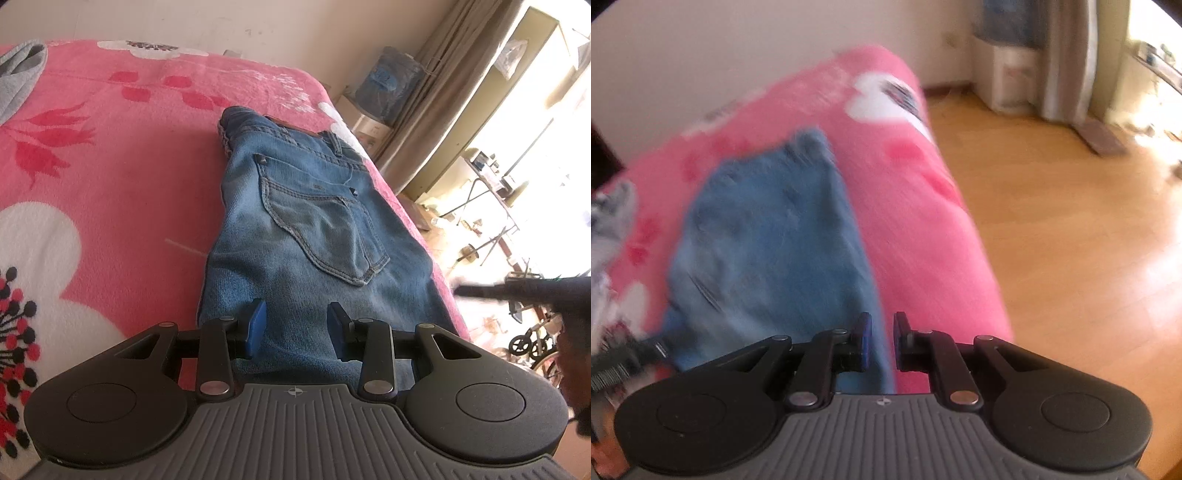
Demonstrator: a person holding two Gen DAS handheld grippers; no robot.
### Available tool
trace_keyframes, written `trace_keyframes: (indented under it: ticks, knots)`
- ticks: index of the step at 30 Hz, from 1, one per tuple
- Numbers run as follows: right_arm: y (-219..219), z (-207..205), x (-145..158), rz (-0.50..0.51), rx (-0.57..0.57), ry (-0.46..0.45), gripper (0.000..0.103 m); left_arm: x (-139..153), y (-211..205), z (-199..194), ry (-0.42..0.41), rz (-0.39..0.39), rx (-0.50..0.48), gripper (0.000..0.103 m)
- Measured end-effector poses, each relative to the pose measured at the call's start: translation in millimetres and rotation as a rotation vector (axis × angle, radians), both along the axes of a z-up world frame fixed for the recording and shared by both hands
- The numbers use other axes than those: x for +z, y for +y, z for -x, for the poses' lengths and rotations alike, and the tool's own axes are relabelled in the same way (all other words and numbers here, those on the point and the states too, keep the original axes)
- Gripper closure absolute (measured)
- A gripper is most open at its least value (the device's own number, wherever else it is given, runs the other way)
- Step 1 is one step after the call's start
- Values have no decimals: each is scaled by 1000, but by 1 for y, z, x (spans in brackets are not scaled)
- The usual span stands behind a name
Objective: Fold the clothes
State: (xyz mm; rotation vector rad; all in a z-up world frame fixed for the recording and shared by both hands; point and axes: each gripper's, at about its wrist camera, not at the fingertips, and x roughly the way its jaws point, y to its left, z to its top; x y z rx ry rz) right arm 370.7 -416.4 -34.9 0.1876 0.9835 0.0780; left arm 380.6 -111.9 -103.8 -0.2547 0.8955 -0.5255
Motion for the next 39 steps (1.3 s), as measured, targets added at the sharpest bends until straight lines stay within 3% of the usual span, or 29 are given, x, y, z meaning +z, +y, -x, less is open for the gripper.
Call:
trace_keyframes:
  ticks: [3, 5, 7, 11, 15, 17, 21, 26, 31, 33, 35, 39]
  knots:
    - [17, -24, -7, -43, 115, -35, 91, 0, -1, 0, -3, -6, -4, 67]
    - [19, -38, -22, 18, 133, -10, 94, 0, 0, 0, -1, -1, -5, 67]
    - [3, -44, -29, 102, 63, -8, 94, -1, 1, -1, 3, 7, -3, 67]
    - [-41, -44, -15, 28, -78, -16, 93, -2, 2, -2, 4, 13, -5, 67]
    - [-6, -35, 0, -45, 169, -61, 93, -1, 0, -1, 0, 0, -8, 67]
    - [11, -39, -15, -13, 226, -23, 94, 0, -1, -1, -3, -4, -11, 66]
    - [-6, -43, -34, 115, 74, 13, 93, 3, 1, 1, -20, -3, -14, 66]
    - [-1, 0, -20, 59, 201, 73, 92, 12, -1, 9, -76, -14, -48, 56]
    - [4, 44, -11, 27, 319, 152, 92, 10, -13, 14, -74, -78, -116, 55]
    - [-5, 74, -22, 66, 265, 198, 93, 8, -17, 17, -66, -100, -137, 52]
    - [-19, 99, -23, 53, 180, 203, 86, 7, -16, 19, -59, -107, -142, 49]
    - [-15, 112, 10, 75, 152, 147, 86, 11, -20, 17, -34, -122, -137, 45]
